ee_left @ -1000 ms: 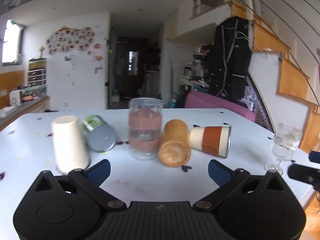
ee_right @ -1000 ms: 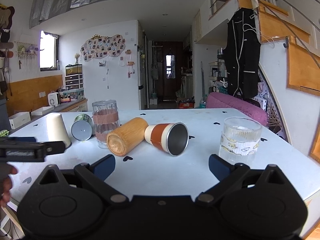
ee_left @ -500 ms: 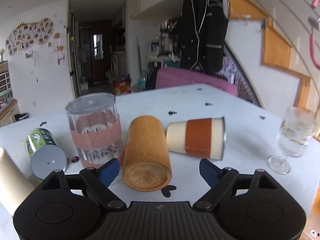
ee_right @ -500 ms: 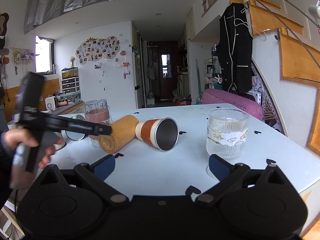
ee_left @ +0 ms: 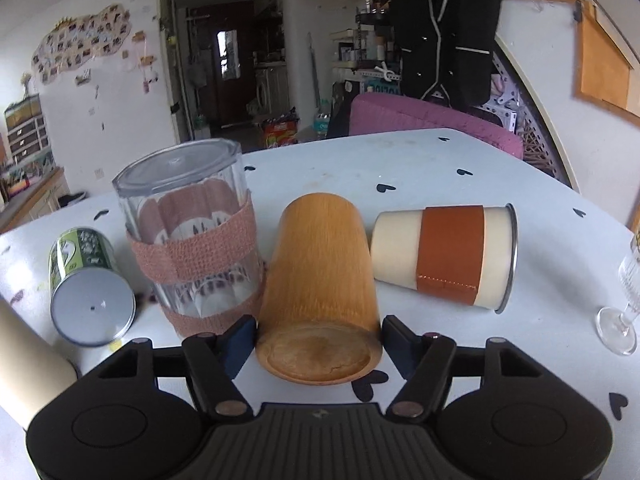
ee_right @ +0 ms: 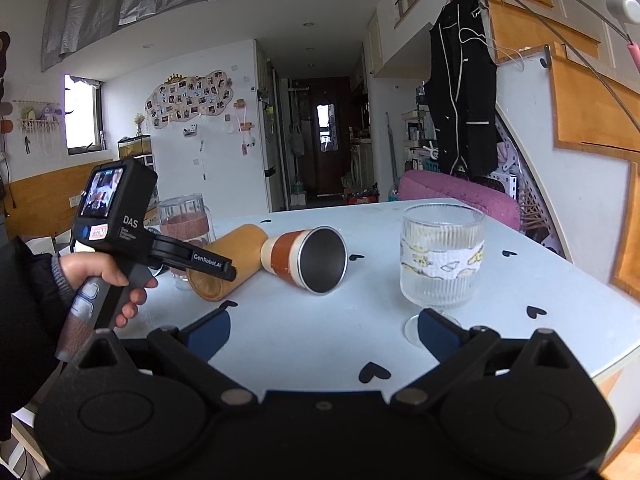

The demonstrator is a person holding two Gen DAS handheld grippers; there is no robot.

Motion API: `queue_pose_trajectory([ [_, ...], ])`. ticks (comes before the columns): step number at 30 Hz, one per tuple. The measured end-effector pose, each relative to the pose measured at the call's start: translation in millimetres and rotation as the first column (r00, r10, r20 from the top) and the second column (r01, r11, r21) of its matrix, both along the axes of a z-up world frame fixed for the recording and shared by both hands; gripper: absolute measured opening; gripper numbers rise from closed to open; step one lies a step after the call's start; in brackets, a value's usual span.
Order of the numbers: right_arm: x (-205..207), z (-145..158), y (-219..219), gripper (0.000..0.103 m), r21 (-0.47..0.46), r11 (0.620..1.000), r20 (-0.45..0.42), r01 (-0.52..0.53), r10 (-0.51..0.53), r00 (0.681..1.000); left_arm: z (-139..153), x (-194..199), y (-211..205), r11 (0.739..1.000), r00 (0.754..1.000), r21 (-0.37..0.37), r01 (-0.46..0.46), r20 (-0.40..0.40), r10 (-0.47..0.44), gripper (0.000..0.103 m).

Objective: Flip cup upright
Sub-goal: 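Move the left tool toward the bamboo cup lying on its side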

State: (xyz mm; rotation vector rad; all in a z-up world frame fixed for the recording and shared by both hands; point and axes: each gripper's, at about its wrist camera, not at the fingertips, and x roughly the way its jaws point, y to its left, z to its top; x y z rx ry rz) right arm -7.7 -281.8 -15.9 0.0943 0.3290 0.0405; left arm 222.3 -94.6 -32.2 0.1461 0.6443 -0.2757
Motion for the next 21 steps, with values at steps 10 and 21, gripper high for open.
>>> queue_pose_trajectory([
  [10, 0, 0, -2, 0.101, 0.003, 1.000, 0.002, 0.002, -0.002, 1.000, 8, -51, 17, 0.998, 0.998, 0.042, 0.042, -0.059, -0.039, 0.069],
  [21, 5, 1, 9, 0.101, 0.021, 0.999, -0.004, -0.040, 0.040, 0.999, 10, -132, 41, 0.990, 0.991, 0.076, 0.120, -0.074, -0.115, 0.069],
])
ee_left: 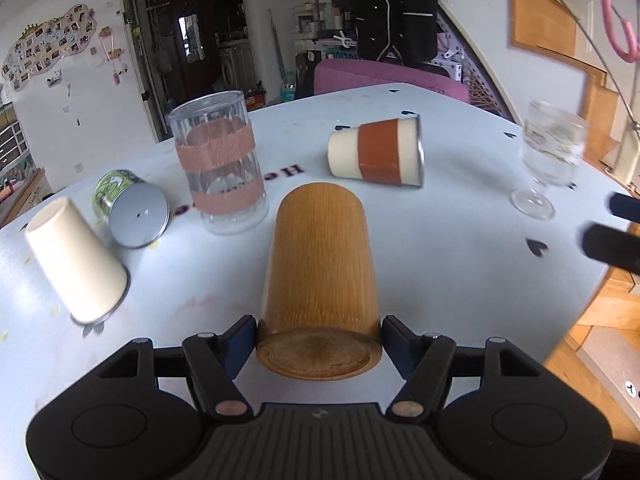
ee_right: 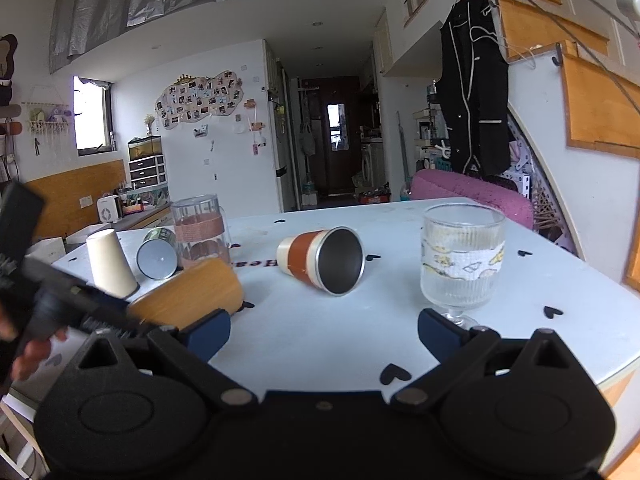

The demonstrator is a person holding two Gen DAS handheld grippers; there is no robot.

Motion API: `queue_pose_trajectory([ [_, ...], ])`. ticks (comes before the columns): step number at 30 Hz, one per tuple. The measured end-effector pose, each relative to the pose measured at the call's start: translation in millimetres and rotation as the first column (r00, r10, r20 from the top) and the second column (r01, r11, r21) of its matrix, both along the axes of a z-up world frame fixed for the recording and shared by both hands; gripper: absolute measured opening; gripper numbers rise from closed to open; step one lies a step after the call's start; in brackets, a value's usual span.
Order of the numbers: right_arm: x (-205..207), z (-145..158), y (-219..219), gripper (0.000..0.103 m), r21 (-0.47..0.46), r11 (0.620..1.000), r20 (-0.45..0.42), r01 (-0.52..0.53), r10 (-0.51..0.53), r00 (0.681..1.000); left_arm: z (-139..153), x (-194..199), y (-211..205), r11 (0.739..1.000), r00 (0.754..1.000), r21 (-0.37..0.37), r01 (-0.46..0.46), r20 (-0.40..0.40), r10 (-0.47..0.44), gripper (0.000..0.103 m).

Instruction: Flip cup upright

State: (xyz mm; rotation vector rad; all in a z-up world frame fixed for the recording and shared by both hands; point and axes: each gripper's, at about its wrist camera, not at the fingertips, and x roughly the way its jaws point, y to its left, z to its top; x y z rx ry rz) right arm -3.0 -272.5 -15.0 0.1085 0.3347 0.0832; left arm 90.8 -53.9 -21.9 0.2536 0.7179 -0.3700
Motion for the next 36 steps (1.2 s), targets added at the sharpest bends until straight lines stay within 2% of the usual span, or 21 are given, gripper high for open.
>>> queue_pose_trajectory([
  [6, 18, 0, 8, 0.101, 0.071, 0.995, -0.051, -0.063, 0.067, 0.996, -2, -16, 9, 1.000, 1.000, -0.029, 0.002, 0.018, -0.002, 0.069],
  [9, 40, 1, 11, 0.101, 0.154, 0.983, -0.116, -0.102, 0.120, 0.986, -2, -17, 12, 0.999, 1.000, -0.037, 0.007, 0.018, -0.006, 0.069],
  [11, 60, 0, 13, 0.101, 0.243, 0.962, -0.179, -0.121, 0.168, 0.969, -2, -17, 12, 0.999, 1.000, -0.033, 0.011, 0.022, -0.010, 0.069],
  [15, 101, -10, 19, 0.098, 0.451, 0.883, -0.288, -0.132, 0.284, 0.914, -3, -24, 11, 0.999, 0.999, -0.023, 0.023, 0.035, -0.022, 0.069],
  [18, 127, -23, 24, 0.098, 0.569, 0.818, -0.355, -0.090, 0.343, 0.870, -5, -32, 10, 0.999, 0.998, -0.012, 0.045, 0.050, -0.044, 0.069],
  [23, 155, -49, 33, 0.093, 0.700, 0.714, -0.448, 0.021, 0.416, 0.791, -5, -43, 10, 0.997, 0.995, -0.002, 0.076, 0.057, -0.076, 0.069],
  [27, 159, -54, 43, 0.089, 0.763, 0.645, -0.446, 0.027, 0.496, 0.745, -7, -52, 6, 0.994, 0.991, 0.023, 0.110, 0.077, -0.112, 0.069],
  [31, 159, -56, 45, 0.086, 0.750, 0.658, -0.470, 0.063, 0.464, 0.751, -9, -57, 6, 0.992, 0.988, 0.034, 0.120, 0.095, -0.122, 0.069],
  [33, 161, -57, 42, 0.075, 0.745, 0.662, -0.484, 0.083, 0.450, 0.750, -9, -56, 6, 0.992, 0.988, 0.025, 0.121, 0.097, -0.123, 0.069],
  [36, 159, -53, 44, 0.074, 0.721, 0.691, -0.474, 0.052, 0.437, 0.765, -10, -54, 8, 0.993, 0.987, -0.005, 0.120, 0.106, -0.119, 0.069],
])
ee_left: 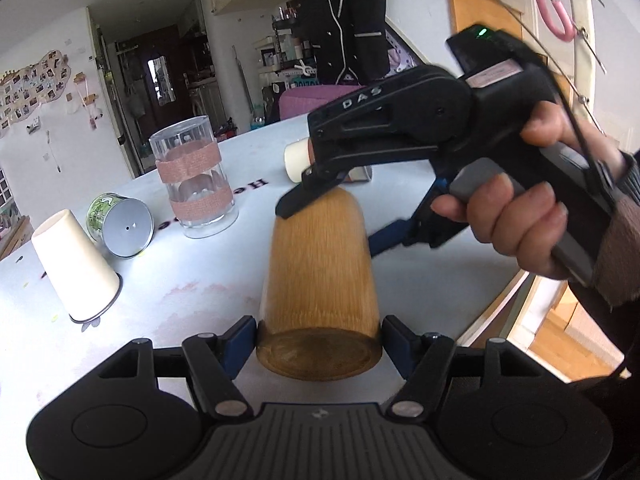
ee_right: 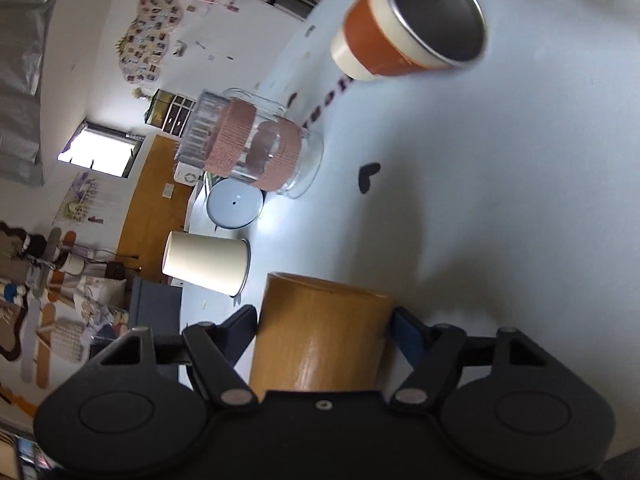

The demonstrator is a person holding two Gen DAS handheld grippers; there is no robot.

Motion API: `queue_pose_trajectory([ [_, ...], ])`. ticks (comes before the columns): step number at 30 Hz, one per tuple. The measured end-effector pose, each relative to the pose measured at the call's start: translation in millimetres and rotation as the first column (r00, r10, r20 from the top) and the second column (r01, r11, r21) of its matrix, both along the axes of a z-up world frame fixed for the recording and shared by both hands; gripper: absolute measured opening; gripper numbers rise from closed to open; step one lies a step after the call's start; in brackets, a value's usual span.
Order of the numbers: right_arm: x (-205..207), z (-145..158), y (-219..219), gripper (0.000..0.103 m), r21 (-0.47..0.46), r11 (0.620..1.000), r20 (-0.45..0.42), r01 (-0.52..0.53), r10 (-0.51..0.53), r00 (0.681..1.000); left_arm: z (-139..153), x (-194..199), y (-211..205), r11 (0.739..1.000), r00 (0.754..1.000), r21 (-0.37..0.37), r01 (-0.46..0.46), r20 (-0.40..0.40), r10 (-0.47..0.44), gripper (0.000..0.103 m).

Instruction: Flip cup upright

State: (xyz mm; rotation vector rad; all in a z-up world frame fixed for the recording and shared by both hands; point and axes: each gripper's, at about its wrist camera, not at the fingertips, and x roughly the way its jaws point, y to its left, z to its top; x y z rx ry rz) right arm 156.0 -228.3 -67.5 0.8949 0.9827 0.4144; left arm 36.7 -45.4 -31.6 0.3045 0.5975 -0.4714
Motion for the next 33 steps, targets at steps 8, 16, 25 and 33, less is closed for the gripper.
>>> queue_pose_trajectory([
  [8, -47, 62, 27, 0.074, -0.400, 0.916, 0.404, 0.017, 0.160, 0.901, 7, 2, 15, 0.980, 0.999, -0.199, 0.012, 0.044, -0.004, 0.070],
  [16, -87, 84, 54, 0.074, -0.613, 0.790, 0.515, 0.017, 0.384, 0.766, -16, -5, 18, 0.959, 0.999, -0.282, 0.030, 0.050, -0.016, 0.068],
  [25, -113, 82, 61, 0.077, -0.679, 0.734, 0.503, 0.003, 0.462, 0.731, -29, -10, 19, 0.957, 0.997, -0.288, 0.032, 0.080, -0.009, 0.068],
  [33, -106, 60, 63, 0.074, -0.655, 0.753, 0.454, -0.062, 0.457, 0.765, -37, -8, 14, 0.961, 0.996, -0.276, 0.033, 0.092, -0.008, 0.068],
])
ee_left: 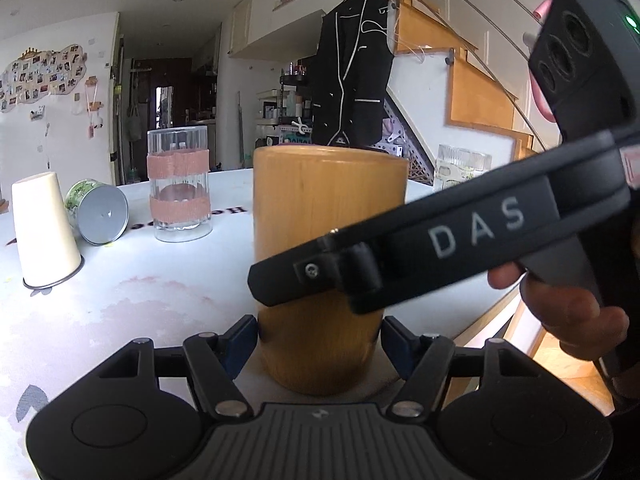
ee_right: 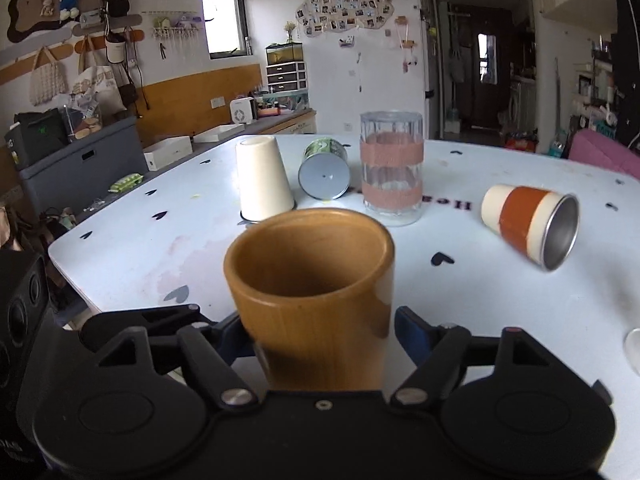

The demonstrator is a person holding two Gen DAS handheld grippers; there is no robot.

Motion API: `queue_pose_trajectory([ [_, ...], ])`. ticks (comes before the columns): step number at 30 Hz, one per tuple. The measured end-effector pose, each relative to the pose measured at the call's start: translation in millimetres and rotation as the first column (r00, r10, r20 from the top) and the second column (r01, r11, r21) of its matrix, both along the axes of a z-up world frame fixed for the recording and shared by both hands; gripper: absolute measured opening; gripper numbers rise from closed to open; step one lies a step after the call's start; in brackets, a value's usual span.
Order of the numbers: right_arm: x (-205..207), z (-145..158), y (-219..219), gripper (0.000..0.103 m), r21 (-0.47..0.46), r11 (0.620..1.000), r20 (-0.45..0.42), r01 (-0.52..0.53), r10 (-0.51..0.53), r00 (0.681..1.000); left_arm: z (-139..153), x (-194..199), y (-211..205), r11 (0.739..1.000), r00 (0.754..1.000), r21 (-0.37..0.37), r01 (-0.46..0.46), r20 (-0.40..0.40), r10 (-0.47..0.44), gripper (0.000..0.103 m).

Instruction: Flip cup upright

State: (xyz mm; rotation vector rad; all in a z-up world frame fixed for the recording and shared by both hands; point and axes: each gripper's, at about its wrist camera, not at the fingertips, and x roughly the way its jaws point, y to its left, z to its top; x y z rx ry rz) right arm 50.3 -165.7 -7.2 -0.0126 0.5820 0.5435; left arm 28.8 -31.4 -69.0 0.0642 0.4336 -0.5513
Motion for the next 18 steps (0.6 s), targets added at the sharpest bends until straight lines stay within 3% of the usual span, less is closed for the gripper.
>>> queue_pose_trajectory([
  [6, -2, -5, -5, 0.073, 0.015, 1.000, 0.047, 0.020, -0.020, 0.999, -3, -2, 2, 1.000, 1.000, 0.005, -0.016, -0.010, 0.017, 0.069],
  [12, 15, -9, -40, 0.073, 0.017, 0.981, 0.090, 0.193, -0.194, 0.977, -3, -2, 6, 0.999, 0.999, -0.011, -0.035, -0.018, 0.035, 0.069],
  [18, 31, -16, -87, 0.073, 0.030, 0.931, 0.122, 0.363, -0.364, 0.924, -4, 0, 2, 0.999, 0.999, -0.007, -0.031, -0.022, 0.031, 0.069],
])
